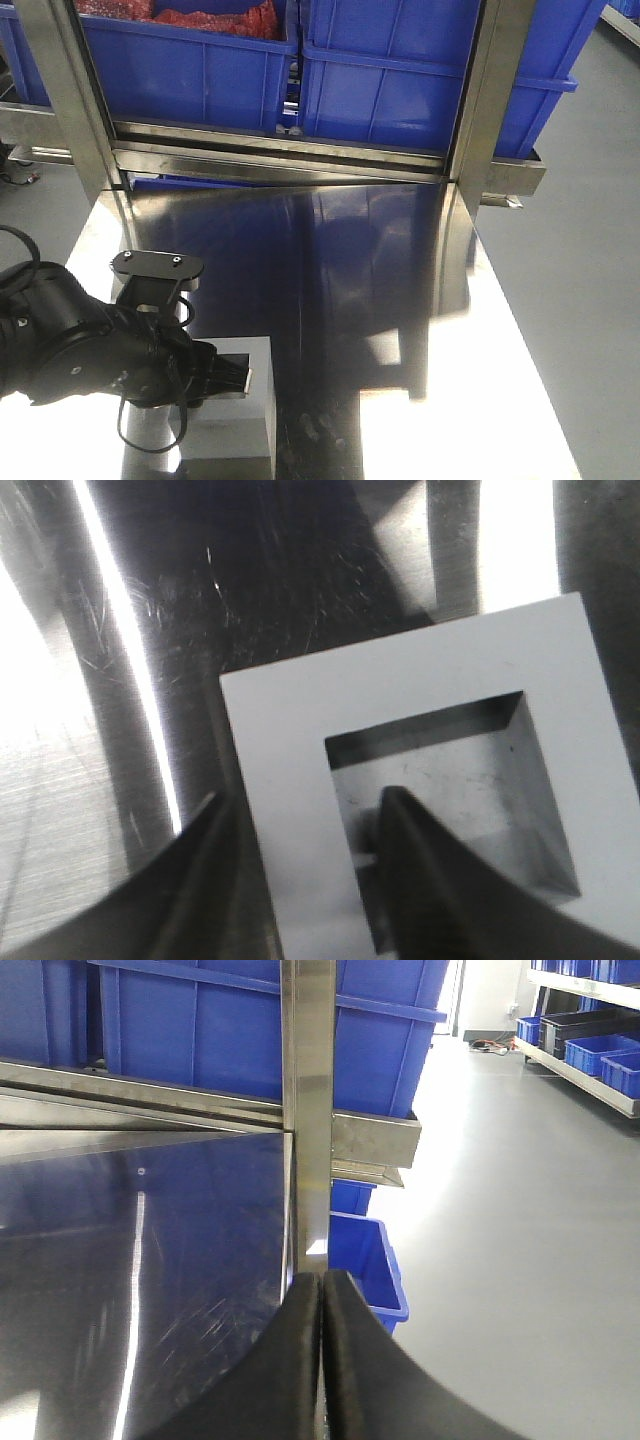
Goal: Sort gray base to blue bin
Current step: 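Close the left gripper on the gray block's rim, then lift the gray block with the left gripper toward the robot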
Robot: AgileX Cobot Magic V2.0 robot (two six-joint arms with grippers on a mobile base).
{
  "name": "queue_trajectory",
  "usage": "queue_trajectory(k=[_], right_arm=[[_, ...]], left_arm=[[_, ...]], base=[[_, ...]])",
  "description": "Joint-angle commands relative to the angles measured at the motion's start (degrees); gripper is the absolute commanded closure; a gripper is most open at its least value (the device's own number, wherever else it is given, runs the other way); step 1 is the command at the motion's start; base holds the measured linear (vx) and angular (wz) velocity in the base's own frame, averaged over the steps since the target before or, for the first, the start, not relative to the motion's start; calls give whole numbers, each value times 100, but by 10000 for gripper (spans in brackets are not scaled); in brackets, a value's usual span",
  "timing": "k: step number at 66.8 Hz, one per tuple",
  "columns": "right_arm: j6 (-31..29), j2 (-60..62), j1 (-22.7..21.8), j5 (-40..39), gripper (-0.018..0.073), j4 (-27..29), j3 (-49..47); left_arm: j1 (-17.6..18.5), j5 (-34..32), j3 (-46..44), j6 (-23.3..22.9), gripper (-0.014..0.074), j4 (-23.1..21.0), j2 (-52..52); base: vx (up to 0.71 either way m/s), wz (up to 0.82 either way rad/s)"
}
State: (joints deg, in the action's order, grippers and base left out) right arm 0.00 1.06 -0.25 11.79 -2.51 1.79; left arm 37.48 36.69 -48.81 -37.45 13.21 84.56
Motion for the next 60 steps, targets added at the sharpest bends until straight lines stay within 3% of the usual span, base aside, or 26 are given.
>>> queue_trajectory(k=[1, 14, 32, 48, 60], right_arm=[[-69, 48, -4, -452, 564, -49, 32], [-69, 48, -4, -452, 564, -49, 32], [-69, 48, -4, -452, 564, -49, 32], [-69, 48, -4, -452, 564, -49, 32], [-69, 48, -4, -452, 564, -49, 32]], left_arm=[[31, -137, -167, -37, 426, 14, -142], [31, -137, -167, 65, 606, 20, -142], [31, -219, -167, 67, 605, 232, -255], [31, -532, -155, 67, 605, 452, -1004], [49, -1437, 321, 67, 603, 816, -1921]], base=[[0, 0], [0, 0], [0, 0], [0, 0], [0, 0]])
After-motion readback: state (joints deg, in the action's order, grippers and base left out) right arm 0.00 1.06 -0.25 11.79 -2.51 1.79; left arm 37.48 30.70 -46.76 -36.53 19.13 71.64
